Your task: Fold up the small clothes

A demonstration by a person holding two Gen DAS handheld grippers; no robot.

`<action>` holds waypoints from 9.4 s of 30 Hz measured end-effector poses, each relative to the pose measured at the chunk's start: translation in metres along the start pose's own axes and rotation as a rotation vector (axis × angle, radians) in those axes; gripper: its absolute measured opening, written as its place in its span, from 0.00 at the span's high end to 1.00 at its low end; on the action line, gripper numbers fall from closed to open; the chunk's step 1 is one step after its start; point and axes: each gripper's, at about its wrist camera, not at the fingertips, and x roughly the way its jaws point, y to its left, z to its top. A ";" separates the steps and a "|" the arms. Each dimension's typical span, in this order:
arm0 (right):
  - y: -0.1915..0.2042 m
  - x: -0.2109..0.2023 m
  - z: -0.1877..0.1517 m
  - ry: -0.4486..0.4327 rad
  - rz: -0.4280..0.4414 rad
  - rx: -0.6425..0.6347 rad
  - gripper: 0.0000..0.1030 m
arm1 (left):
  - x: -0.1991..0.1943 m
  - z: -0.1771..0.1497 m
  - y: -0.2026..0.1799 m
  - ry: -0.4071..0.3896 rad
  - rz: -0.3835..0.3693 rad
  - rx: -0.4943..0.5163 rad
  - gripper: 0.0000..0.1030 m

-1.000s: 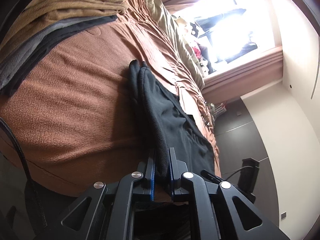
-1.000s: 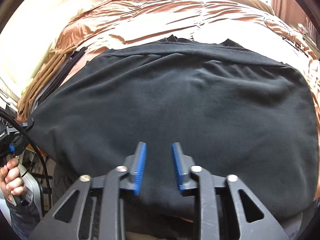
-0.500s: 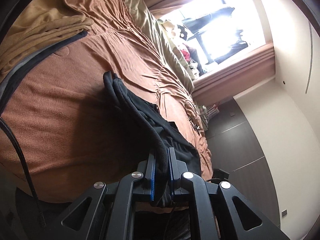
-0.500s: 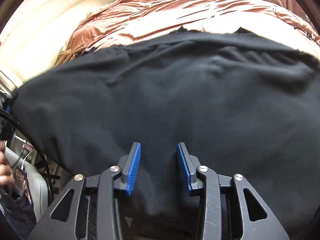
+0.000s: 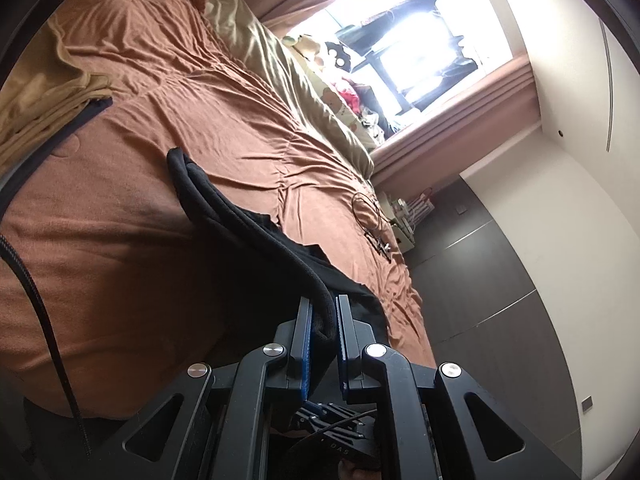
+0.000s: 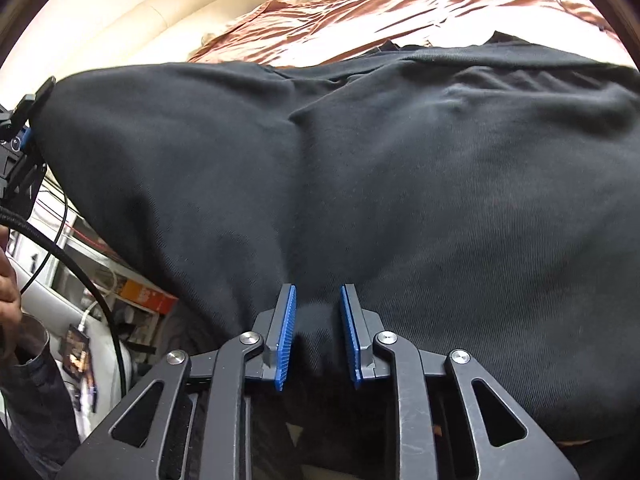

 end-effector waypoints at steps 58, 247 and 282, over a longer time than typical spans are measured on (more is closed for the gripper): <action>-0.219 -0.198 -0.039 -0.217 0.199 0.344 0.49 | 0.243 -0.083 -0.132 0.462 0.037 0.236 0.51; -0.050 -0.085 0.083 0.198 -0.431 -0.374 0.41 | 0.212 -0.051 0.028 0.393 0.237 0.025 0.50; -0.213 -0.125 0.110 -0.060 -0.080 0.178 0.60 | 0.244 -0.045 0.033 0.428 0.277 0.026 0.50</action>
